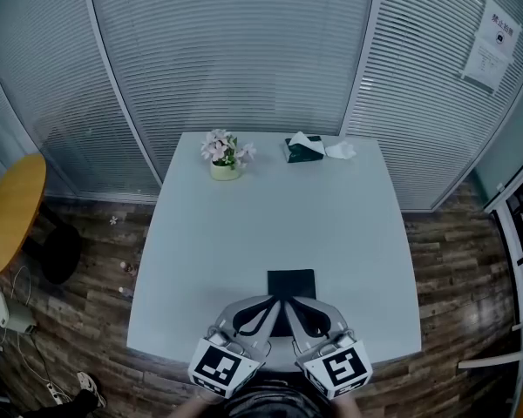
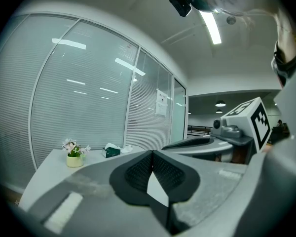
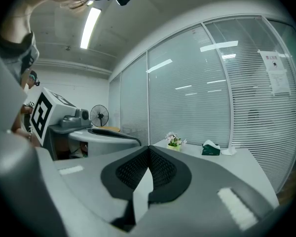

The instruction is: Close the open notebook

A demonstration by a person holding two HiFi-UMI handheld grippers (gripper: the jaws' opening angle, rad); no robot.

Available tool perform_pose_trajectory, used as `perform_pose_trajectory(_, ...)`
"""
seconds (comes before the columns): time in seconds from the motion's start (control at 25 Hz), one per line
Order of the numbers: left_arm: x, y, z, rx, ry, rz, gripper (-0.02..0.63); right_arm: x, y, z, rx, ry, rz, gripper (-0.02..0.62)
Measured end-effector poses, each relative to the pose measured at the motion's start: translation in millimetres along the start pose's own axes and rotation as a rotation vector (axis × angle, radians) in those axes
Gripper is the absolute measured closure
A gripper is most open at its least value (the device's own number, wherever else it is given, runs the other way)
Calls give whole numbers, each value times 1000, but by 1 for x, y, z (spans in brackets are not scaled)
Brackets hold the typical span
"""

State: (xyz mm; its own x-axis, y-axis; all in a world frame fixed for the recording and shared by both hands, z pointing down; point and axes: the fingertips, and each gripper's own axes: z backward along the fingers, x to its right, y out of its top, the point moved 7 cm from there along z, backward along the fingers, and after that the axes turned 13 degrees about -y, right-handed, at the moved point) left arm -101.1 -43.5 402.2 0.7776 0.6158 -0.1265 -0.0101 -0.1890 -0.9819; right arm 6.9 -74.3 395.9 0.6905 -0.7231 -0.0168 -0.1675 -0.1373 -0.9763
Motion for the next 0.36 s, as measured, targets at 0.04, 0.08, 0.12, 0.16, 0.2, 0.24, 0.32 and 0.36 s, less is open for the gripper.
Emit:
perform_pose_trajectory(0.04, -1, 0, 0, -3, -2, -6, 601, 0, 0, 0, -5, 2, -1, 594)
perform_pose_trajectory(0.08, -1, -1, -1, -6, -5, -13, 601, 0, 0, -1, -8, 2, -1, 594)
perform_pose_trajectory(0.12, -2, -1, -1, -4, -5, -8, 601, 0, 0, -1, -8, 1, 0, 594)
perform_pose_trajectory(0.16, -1, 1, -2, 1, -2, 10, 601, 1, 0, -2, -5, -2, 1, 594)
perform_pose_trajectory(0.2, -1, 2, -2, 8, 4, 34, 601, 1, -1, -2, -4, -3, 1, 594)
perform_pose_trajectory(0.24, 0, 3, -2, 10, 8, 48, 601, 1, -1, -2, -4, -4, 1, 594)
perform_pose_trajectory(0.32, -1, 1, -2, 4, 6, 36, 601, 1, -1, -3, -4, -4, 1, 594)
perform_pose_trajectory(0.36, -2, 0, -1, -2, 3, 21, 601, 1, -1, -3, -3, -4, 1, 594)
